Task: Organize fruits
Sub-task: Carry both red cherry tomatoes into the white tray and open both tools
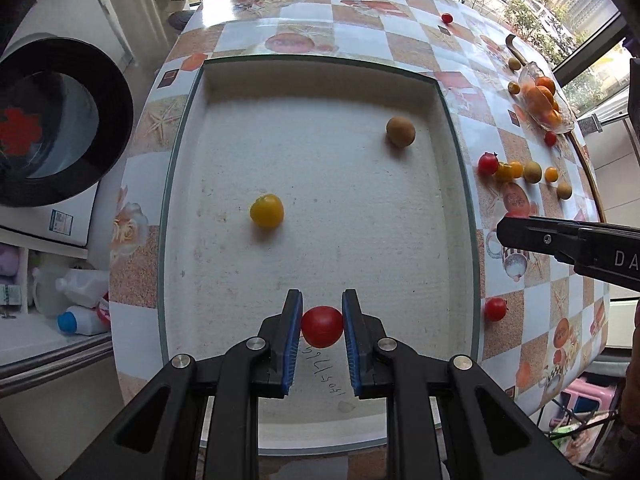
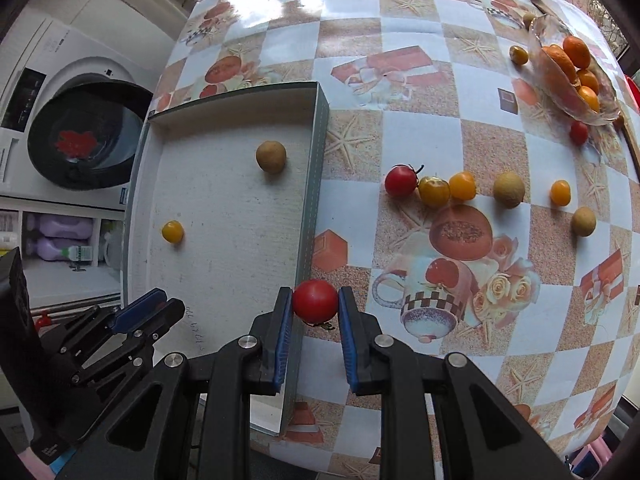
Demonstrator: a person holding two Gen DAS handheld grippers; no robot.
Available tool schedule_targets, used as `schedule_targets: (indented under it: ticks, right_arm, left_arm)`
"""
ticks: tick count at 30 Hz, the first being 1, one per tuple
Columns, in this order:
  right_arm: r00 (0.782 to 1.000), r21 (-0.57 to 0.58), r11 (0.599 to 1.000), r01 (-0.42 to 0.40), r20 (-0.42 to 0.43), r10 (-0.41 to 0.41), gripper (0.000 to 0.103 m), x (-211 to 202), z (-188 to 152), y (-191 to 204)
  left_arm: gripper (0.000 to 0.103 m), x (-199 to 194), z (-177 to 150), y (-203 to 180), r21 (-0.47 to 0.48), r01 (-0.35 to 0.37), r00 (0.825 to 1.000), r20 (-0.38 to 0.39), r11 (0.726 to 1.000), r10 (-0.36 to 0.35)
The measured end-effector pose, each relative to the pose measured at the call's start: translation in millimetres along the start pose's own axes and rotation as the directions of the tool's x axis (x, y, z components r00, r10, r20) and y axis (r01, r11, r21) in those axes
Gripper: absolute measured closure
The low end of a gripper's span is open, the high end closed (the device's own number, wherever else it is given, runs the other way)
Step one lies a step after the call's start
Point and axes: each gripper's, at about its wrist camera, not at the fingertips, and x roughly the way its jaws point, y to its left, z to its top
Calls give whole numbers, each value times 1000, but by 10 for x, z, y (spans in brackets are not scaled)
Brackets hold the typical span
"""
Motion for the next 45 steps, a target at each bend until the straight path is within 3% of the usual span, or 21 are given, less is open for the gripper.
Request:
schedule_targets:
  ticks: [16, 19, 20, 21, 24, 25, 27, 29, 31, 38, 45]
  right_arm:
    - [998, -131, 990, 55, -6, -56, 78, 408, 354, 504]
    - [998, -131, 990, 60, -24, -64, 78, 530, 386, 530]
    - [997, -130, 990, 62, -28, -66, 78, 557, 388, 533]
    - [997, -132, 989, 65, -32, -70, 78, 582, 392, 537]
    - [996, -136, 989, 66, -48, -73, 78, 636, 390, 529]
    - [996, -135, 989, 64, -57, -72, 76, 654, 394, 525]
    - [996, -130, 990, 54, -62, -62, 62, 665, 408, 539]
    - [998, -121, 992, 20, -57, -27, 28, 627, 425, 555]
    - [999, -112, 994, 17, -32, -21, 19, 539, 428, 567]
    - [1000, -35, 999, 12, 22, -11, 19, 206, 413, 324]
    - [997, 147, 988, 57, 34, -62, 19, -50, 61, -446]
  left_arm:
    - [81, 250, -36, 297, -45, 32, 999, -8, 998, -32]
    - [61, 271, -28, 253, -19, -14, 1000, -12, 1000, 14]
    - [45, 272, -22, 232, -11, -29, 1000, -6, 1000, 29]
    - [37, 267, -22, 218, -7, -38, 999, 9, 999, 38]
    - [37, 285, -13, 189, 10, -39, 999, 6, 999, 39]
    - [37, 294, -12, 183, 12, -41, 999, 2, 999, 41]
    - [37, 311, -6, 180, 13, -46, 999, -7, 999, 46]
    - [37, 310, -3, 184, 14, -47, 999, -12, 999, 47]
    - [37, 291, -9, 192, 19, -49, 999, -16, 999, 49]
    - [37, 185, 45, 110, 58, -61, 998, -14, 996, 62]
    - [37, 24, 146, -241, 134, -26, 1000, 12, 991, 25]
